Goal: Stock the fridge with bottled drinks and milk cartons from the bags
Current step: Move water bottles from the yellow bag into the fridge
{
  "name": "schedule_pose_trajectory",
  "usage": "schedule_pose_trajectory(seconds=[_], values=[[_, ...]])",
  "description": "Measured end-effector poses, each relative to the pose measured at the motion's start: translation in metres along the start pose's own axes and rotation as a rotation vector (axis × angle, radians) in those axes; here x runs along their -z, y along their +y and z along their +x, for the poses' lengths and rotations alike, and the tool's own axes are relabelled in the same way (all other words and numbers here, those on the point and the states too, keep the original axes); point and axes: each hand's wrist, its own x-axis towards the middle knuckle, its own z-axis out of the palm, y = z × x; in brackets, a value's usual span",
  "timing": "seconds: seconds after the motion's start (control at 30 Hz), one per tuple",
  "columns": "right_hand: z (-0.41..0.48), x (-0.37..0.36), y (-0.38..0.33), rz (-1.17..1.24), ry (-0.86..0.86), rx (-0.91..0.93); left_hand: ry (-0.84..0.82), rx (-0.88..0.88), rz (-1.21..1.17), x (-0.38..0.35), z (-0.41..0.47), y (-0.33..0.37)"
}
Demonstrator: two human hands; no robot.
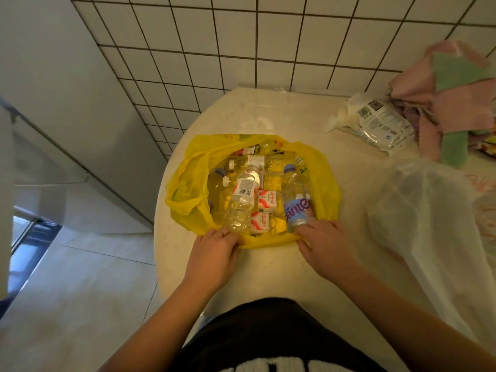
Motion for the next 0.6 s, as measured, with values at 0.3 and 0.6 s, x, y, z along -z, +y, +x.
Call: schedule_pose_trajectory(seconds=[0.3,0.6], values=[[0.001,0.006,-0.010,0.139,-0.016,-0.184,-0.098,0.048,-0.096,0.025,0.014,0.017],[0.074,0.016,-0.012,0.129,0.015,-0.300,-0.016,0.222,-0.128,0.028,0.079,0.032]])
